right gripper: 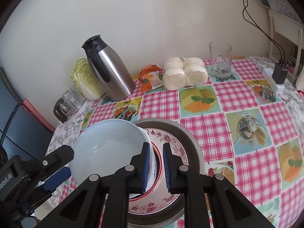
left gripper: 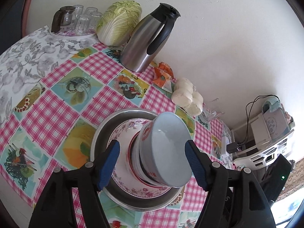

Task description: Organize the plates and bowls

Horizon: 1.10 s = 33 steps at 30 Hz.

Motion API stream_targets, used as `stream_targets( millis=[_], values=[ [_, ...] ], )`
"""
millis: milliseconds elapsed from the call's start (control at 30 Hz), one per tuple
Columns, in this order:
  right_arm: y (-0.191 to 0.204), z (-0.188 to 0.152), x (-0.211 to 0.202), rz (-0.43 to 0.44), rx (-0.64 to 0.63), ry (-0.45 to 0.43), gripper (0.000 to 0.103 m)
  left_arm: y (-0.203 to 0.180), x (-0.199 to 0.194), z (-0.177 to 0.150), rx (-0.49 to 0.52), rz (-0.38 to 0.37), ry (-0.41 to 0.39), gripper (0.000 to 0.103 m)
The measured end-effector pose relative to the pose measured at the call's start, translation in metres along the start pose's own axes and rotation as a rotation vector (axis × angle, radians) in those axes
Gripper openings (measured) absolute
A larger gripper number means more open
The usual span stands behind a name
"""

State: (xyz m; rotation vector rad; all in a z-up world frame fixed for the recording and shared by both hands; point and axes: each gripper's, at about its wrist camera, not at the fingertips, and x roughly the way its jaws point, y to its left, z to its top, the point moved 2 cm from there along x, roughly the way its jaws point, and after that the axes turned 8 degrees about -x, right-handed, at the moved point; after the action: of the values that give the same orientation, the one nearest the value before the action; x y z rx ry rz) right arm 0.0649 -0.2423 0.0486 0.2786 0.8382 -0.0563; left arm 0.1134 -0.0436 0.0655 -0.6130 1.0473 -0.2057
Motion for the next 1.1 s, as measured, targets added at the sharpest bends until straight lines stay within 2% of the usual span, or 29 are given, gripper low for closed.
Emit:
stream_targets(
  millis=[33,100,133,167,233,300,367,400,467,667,900,1100],
  values=[
    [0.0,0.0,-0.003,-0.003,-0.001,-0.003,0.018,0.0,-0.002,0.0,0.005,0.01,-0.008,0.08],
    [-0.001,-0.002,-0.009,-0.017,-0.006,-0.006,0.039,0.001,-0.006,-0.001,0.019,0.035,-0.015,0.085],
    [-0.002,-0.002,-0.012,-0.027,-0.009,-0.007,0.055,0.002,-0.007,-0.001,0.024,0.045,-0.017,0.087],
    [-0.002,-0.003,-0.015,-0.04,-0.015,-0.009,0.061,0.003,-0.009,-0.002,0.029,0.053,-0.021,0.088],
    [-0.004,-0.005,-0.021,-0.06,-0.023,-0.008,0.063,0.006,-0.012,-0.004,0.036,0.076,-0.031,0.089],
    [-0.006,-0.008,-0.025,-0.065,-0.022,-0.008,0.073,0.011,-0.016,-0.006,0.044,0.101,-0.046,0.092],
    [-0.009,-0.011,-0.03,-0.07,-0.02,-0.016,0.087,0.015,-0.019,-0.009,0.061,0.135,-0.063,0.101],
    [-0.011,-0.013,-0.032,-0.076,-0.019,-0.02,0.09,0.018,-0.02,-0.011,0.073,0.153,-0.071,0.101],
    [-0.013,-0.018,-0.037,-0.088,-0.017,-0.028,0.103,0.022,-0.022,-0.015,0.093,0.176,-0.081,0.101],
    [-0.016,-0.035,-0.043,-0.113,-0.032,-0.035,0.103,0.035,-0.02,-0.026,0.128,0.242,-0.089,0.101],
    [-0.014,-0.055,-0.041,-0.125,-0.054,-0.004,0.103,0.044,-0.011,-0.039,0.196,0.309,-0.056,0.101],
    [-0.015,-0.066,-0.035,-0.134,-0.064,0.025,0.103,0.051,-0.007,-0.043,0.199,0.338,-0.041,0.101]
  ],
)
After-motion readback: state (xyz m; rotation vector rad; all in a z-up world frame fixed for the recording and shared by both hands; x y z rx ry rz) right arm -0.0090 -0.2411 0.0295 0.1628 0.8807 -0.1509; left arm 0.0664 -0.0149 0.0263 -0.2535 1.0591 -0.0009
